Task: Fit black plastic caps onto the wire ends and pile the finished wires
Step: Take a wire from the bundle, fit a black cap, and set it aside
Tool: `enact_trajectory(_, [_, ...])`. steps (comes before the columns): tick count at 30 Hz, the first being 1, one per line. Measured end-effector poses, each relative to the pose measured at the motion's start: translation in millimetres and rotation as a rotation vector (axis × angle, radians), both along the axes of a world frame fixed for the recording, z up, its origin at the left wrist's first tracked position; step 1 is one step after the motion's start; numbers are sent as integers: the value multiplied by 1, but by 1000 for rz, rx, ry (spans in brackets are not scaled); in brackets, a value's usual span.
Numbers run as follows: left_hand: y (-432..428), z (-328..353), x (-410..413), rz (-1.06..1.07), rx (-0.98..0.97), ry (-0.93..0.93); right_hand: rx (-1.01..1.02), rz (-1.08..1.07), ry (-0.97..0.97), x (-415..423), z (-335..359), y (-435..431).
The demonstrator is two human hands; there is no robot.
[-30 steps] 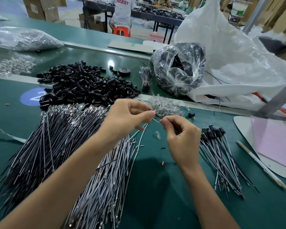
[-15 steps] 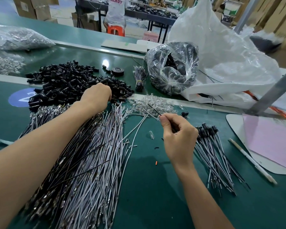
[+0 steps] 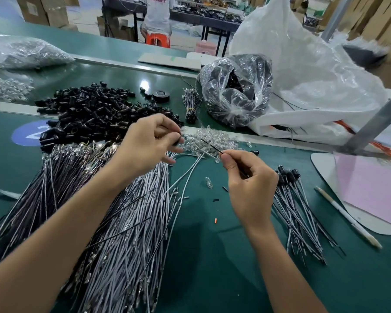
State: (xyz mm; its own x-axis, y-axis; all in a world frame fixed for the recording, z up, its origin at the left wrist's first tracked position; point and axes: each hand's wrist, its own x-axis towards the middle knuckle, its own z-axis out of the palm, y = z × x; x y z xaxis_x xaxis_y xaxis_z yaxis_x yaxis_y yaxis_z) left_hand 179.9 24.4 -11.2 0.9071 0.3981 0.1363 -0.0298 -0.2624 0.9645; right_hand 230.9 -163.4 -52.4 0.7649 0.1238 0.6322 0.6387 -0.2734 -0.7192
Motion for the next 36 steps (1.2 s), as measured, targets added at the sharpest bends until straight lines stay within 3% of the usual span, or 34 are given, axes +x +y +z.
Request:
enact_trajectory(5, [-15, -15, -25, 37, -259, -101, -39, 21, -66, -1, 2, -2])
enact_trajectory(26, [-25, -27, -27, -25, -181, -146, -126, 19, -192, -3, 5, -1])
enact_trajectory(36, [-24, -29, -28, -54, -290, -143, -77, 18, -165, -2, 4, -1])
